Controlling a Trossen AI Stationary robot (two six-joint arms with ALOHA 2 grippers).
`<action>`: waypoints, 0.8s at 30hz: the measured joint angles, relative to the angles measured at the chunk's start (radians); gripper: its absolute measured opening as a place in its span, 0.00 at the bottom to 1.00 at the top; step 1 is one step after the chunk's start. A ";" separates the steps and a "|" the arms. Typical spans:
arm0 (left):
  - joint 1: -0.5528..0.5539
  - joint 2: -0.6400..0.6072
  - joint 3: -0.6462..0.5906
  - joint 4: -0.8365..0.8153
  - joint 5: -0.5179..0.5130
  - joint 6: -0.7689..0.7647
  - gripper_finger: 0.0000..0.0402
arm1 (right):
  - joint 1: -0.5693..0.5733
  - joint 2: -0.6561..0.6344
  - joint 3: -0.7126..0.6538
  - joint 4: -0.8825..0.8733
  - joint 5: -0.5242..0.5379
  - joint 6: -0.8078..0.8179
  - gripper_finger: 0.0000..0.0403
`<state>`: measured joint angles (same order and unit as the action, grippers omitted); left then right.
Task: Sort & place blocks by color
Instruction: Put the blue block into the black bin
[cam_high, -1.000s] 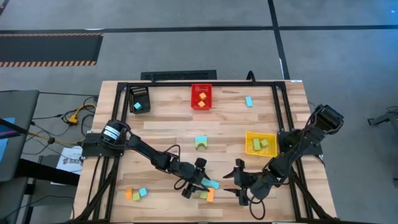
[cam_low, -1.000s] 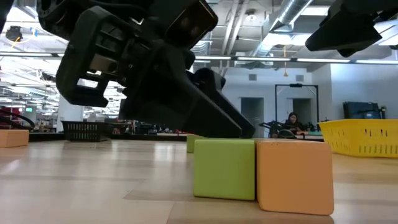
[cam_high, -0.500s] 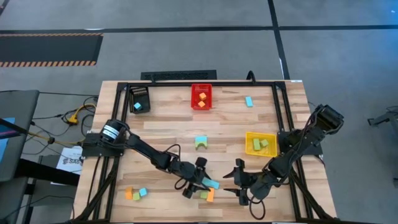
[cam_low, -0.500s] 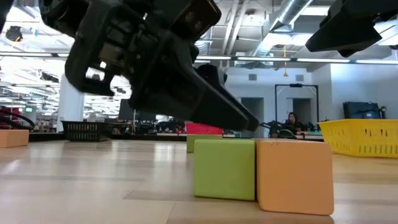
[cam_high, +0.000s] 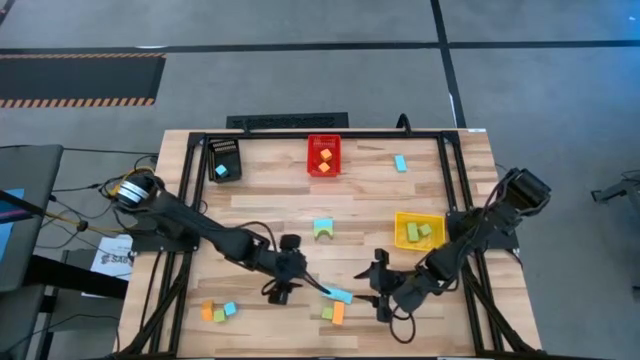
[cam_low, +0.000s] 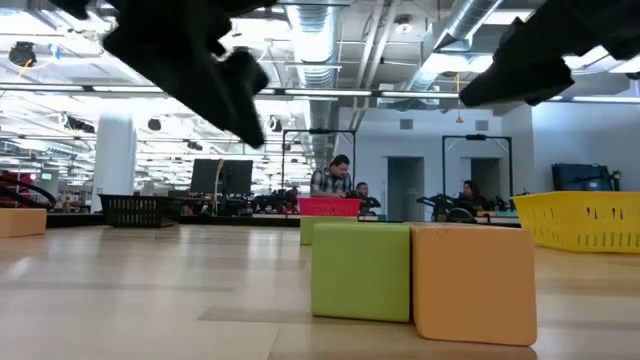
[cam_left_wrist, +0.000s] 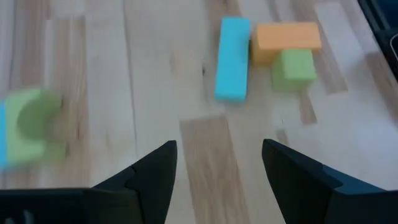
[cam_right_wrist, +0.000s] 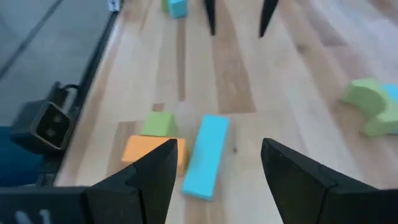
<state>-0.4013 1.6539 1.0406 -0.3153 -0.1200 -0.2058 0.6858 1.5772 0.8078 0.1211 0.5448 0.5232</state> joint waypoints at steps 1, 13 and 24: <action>-0.002 -0.012 0.000 -0.043 0.000 -0.017 0.56 | -0.014 0.000 0.000 0.004 -0.028 0.000 0.63; -0.085 0.033 -0.004 -0.041 0.120 -0.006 0.56 | -0.028 -0.001 0.000 0.087 -0.154 0.001 0.63; -0.119 0.020 -0.003 -0.244 0.334 -0.306 0.56 | 0.012 -0.001 0.001 0.128 -0.151 0.026 0.63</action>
<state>-0.5203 1.6735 1.0374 -0.5588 0.2145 -0.5115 0.6975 1.5764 0.8085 0.2493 0.3943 0.5491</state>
